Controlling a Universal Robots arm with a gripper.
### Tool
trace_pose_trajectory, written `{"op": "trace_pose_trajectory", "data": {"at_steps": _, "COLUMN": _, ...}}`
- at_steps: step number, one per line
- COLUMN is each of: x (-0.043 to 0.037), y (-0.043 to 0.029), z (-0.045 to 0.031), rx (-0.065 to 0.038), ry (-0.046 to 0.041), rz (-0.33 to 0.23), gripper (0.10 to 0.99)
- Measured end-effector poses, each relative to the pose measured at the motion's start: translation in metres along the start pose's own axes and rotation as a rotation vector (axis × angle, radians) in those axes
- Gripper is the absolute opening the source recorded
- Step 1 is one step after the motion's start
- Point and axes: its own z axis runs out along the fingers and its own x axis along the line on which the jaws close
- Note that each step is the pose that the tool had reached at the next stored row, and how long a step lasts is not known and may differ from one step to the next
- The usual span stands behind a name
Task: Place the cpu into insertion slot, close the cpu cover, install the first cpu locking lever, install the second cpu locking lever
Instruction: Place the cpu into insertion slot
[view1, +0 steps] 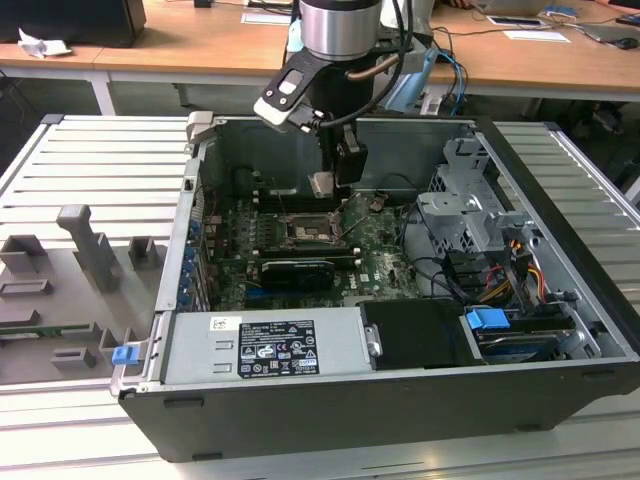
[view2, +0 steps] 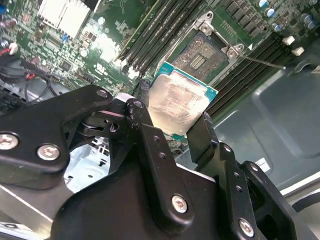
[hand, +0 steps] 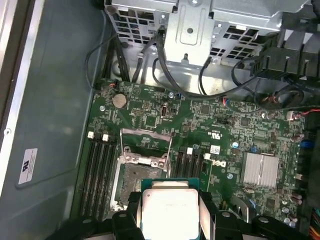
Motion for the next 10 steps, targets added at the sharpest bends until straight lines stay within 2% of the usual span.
{"op": "trace_pose_trajectory", "data": {"at_steps": 3, "x": -0.0001, "y": -0.0002, "z": 0.0018, "rx": -0.001, "ry": -0.0033, "rz": 0.044, "gripper": 0.541}}
{"op": "trace_pose_trajectory", "data": {"at_steps": 10, "x": -0.0002, "y": -0.0006, "z": 0.0072, "rx": -0.001, "ry": -0.0031, "rz": 0.047, "gripper": 0.541}}
